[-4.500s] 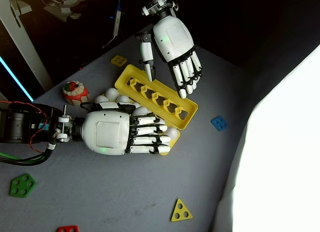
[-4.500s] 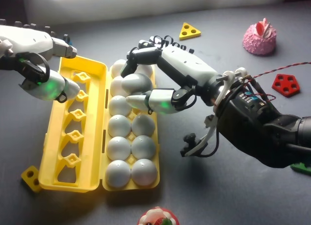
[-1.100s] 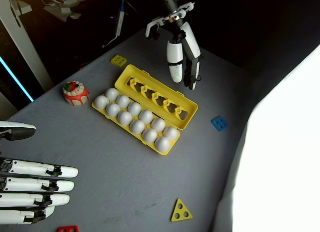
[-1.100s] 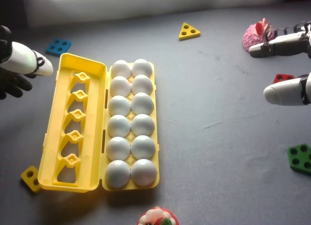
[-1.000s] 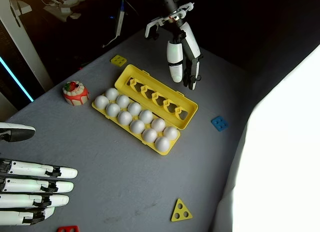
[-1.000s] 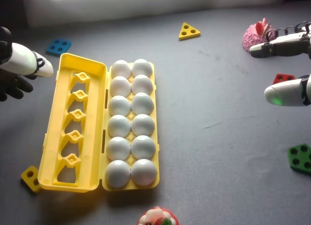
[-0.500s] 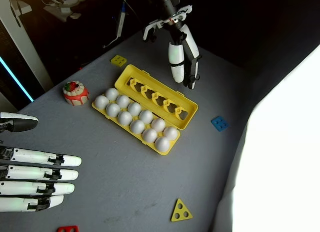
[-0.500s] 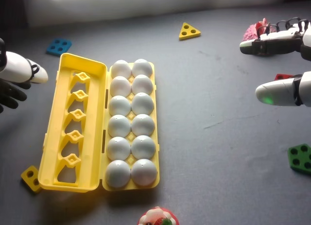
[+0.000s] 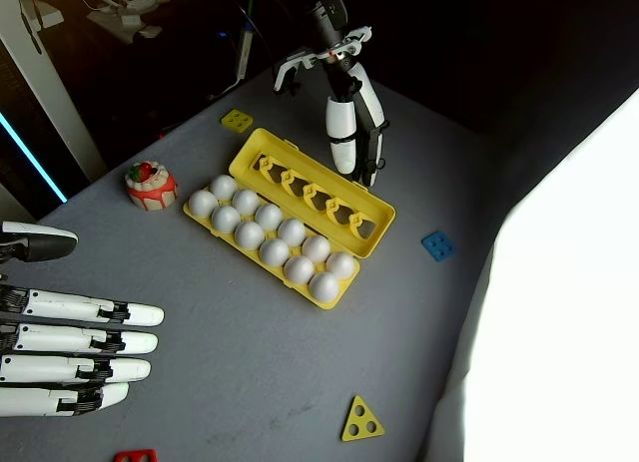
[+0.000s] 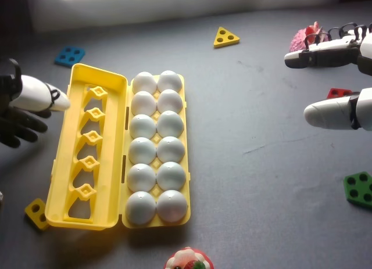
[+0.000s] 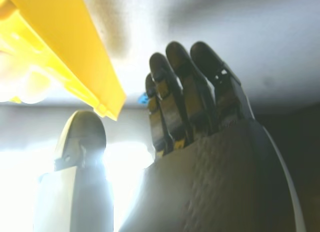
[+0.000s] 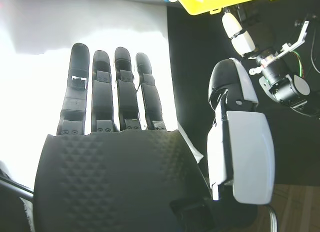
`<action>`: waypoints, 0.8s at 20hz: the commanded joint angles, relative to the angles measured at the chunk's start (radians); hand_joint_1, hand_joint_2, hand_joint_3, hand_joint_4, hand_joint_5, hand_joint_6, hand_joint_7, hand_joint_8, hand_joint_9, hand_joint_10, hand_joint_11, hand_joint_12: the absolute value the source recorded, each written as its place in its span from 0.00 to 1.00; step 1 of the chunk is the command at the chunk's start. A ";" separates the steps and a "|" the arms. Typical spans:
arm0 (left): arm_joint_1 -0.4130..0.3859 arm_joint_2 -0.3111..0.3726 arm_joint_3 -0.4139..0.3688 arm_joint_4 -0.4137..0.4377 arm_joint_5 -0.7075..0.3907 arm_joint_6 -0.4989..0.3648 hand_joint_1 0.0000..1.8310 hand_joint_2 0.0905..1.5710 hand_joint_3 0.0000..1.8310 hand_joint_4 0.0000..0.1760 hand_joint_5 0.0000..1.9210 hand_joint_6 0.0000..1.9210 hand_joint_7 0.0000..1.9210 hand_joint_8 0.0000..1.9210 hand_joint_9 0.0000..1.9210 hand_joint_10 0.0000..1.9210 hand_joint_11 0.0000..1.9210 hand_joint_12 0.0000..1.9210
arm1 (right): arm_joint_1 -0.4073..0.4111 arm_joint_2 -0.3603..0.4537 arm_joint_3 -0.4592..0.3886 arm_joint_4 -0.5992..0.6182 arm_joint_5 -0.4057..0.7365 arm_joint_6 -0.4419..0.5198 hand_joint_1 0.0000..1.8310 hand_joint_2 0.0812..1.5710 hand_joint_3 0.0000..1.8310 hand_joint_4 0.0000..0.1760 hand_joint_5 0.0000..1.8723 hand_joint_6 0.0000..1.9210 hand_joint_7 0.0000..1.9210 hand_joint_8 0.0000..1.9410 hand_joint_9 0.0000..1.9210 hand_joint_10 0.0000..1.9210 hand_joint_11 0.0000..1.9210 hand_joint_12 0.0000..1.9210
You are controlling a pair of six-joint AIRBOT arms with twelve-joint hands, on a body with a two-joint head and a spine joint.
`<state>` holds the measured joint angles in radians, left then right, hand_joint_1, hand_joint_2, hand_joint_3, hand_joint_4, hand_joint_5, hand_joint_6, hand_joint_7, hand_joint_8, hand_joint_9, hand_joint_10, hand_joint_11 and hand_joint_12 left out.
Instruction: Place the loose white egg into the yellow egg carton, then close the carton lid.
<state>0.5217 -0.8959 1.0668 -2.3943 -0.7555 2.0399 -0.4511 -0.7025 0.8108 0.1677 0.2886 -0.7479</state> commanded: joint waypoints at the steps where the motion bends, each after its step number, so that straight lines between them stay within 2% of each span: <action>1: -0.003 -0.004 0.001 0.042 0.015 -0.011 0.28 0.78 0.00 0.00 0.27 0.00 0.32 0.00 0.20 0.28 0.00 0.76 | 0.014 0.004 -0.002 0.003 0.115 0.007 0.22 0.71 0.00 0.00 0.16 0.00 0.16 0.00 0.13 0.01 0.00 0.52; 3: 0.002 -0.005 0.001 0.042 0.017 -0.016 0.28 0.78 0.00 0.00 0.27 0.01 0.32 0.00 0.20 0.28 0.00 0.76 | 0.014 0.004 -0.002 0.001 0.113 0.007 0.22 0.71 0.00 0.00 0.17 0.01 0.16 0.00 0.13 0.01 0.00 0.59; 7: 0.023 -0.009 -0.002 0.047 0.029 -0.057 0.26 0.79 0.00 0.00 0.26 0.00 0.32 0.00 0.20 0.28 0.00 0.76 | 0.013 0.004 -0.003 -0.002 0.111 0.007 0.21 0.71 0.00 0.00 0.17 0.01 0.15 0.00 0.12 0.01 0.00 0.59; 9: 0.033 -0.009 -0.009 0.047 0.029 -0.081 0.28 0.78 0.00 0.00 0.28 0.01 0.33 0.00 0.20 0.28 0.00 0.77 | 0.013 0.004 -0.005 -0.010 0.111 0.007 0.23 0.71 0.00 0.00 0.17 0.01 0.16 0.00 0.14 0.01 0.00 0.61; 14: 0.040 -0.012 -0.018 0.047 0.030 -0.109 0.27 0.78 0.00 0.00 0.28 0.01 0.33 0.00 0.20 0.29 0.00 0.77 | 0.013 0.004 -0.007 -0.013 0.110 0.007 0.22 0.71 0.00 0.00 0.17 0.00 0.15 0.00 0.13 0.01 0.00 0.61; 16: 0.040 -0.012 -0.018 0.047 0.034 -0.113 0.27 0.79 0.00 0.00 0.28 0.00 0.32 0.00 0.19 0.29 0.00 0.78 | 0.013 0.004 -0.007 -0.013 0.108 0.007 0.22 0.71 0.00 0.00 0.18 0.00 0.15 0.00 0.13 0.01 0.00 0.58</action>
<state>0.5655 -0.9062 1.0496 -2.3806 -0.7334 1.9350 -0.4511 -0.7025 0.8074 0.1551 0.2871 -0.7479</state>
